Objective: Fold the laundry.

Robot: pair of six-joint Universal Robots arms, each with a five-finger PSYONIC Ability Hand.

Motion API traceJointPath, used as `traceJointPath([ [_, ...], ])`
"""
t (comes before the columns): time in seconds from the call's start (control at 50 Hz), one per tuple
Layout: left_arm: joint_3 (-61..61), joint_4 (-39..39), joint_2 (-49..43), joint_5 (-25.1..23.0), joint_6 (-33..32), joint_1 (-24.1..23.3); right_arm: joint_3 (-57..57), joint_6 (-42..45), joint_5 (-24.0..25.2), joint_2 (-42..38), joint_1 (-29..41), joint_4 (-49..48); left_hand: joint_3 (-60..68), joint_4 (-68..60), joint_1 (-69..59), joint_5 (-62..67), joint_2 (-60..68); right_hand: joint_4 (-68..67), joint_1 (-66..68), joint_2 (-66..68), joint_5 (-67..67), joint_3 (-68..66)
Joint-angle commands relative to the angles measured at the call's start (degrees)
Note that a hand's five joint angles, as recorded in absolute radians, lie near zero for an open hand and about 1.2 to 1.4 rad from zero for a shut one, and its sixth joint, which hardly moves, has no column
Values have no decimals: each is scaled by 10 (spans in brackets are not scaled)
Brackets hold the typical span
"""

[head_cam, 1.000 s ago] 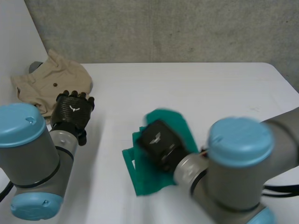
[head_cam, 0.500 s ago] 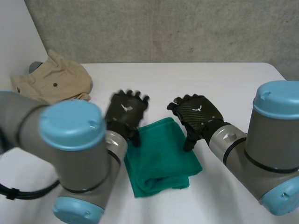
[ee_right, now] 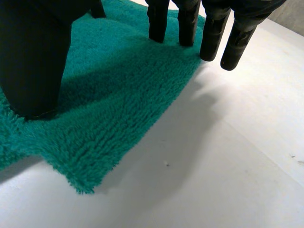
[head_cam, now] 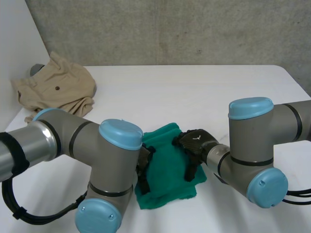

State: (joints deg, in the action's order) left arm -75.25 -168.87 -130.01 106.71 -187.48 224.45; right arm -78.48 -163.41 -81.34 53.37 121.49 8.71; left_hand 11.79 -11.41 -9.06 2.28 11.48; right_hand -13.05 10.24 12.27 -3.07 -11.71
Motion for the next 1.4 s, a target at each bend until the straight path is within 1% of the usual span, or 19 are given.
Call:
traceJointPath([
  [0.02,5,1,37,1,-25,1,-22,-1,-2,37,-6,-32,-18,14,-9,-23,-15,31,-2,-23,31,17],
  [0.06,7,-1,59,-1,-25,1,-36,-8,-6,53,-10,-53,-18,14,-9,-23,-15,31,-2,-23,31,17],
  [0.14,18,-5,110,-6,-25,2,-81,-46,-13,114,-42,-92,-18,14,-9,-23,-15,31,-2,-23,31,17],
  [0.16,23,-6,127,-17,-25,4,-94,-65,-13,133,-56,-99,-18,14,-9,-23,-15,31,-2,-23,31,17],
  [0.22,30,-5,150,-43,-26,9,-105,-88,-13,153,-71,-95,-18,14,-9,-23,-15,31,-2,-23,31,17],
  [0.24,31,-3,164,-69,-26,18,-112,-102,-14,157,-80,-91,-18,14,-9,-23,-15,31,-2,-23,31,17],
  [0.3,31,-1,184,-112,-25,33,-123,-115,-13,160,-91,-79,-18,14,-9,-23,-15,31,-2,-23,31,17],
  [0.32,32,-1,197,-143,-25,45,-133,-118,-9,160,-95,-67,-18,14,-9,-23,-15,31,-2,-23,31,17],
  [0.38,32,5,211,-185,-25,62,-148,-118,-4,161,-102,-50,-18,14,-9,-23,-15,31,-2,-23,31,17],
  [0.4,33,12,217,-207,-24,70,-158,-118,1,161,-105,-45,-18,14,-9,-23,-15,31,-2,-23,31,17],
  [0.48,31,30,223,-235,-23,85,-189,-118,16,160,-108,-48,-18,14,-9,-23,-15,31,-2,-23,31,17],
  [0.58,27,34,224,-236,-23,85,-221,-123,57,155,-107,-68,-18,14,-9,-23,-15,31,-2,-23,31,17],
  [0.66,26,35,224,-236,-22,83,-246,-144,70,154,-104,-99,-18,14,-9,-23,-15,31,-2,-23,31,17],
  [0.7,25,35,225,-236,-20,83,-254,-169,73,153,-103,-117,-18,14,-9,-23,-15,31,-2,-23,31,17],
  [0.78,23,35,225,-234,-19,83,-258,-203,78,148,-101,-136,-18,14,-9,-23,-15,31,-2,-23,31,17],
  [0.86,22,35,224,-234,-18,83,-255,-211,80,131,-93,-140,-18,14,-9,-23,-15,31,-2,-23,31,17],
  [0.98,16,34,225,-233,-18,83,-245,-212,80,111,-72,-143,-18,14,-9,-23,-15,-2,30,10,-2,-16],
  [1.12,14,34,224,-233,-18,83,-243,-214,79,102,-55,-144,-18,14,-9,-23,-15,-4,32,12,-4,-17],
  [1.4,7,34,224,-235,-19,83,-251,-230,73,102,-49,-160,-18,14,-9,-23,-15,-7,35,15,-7,-21],
])
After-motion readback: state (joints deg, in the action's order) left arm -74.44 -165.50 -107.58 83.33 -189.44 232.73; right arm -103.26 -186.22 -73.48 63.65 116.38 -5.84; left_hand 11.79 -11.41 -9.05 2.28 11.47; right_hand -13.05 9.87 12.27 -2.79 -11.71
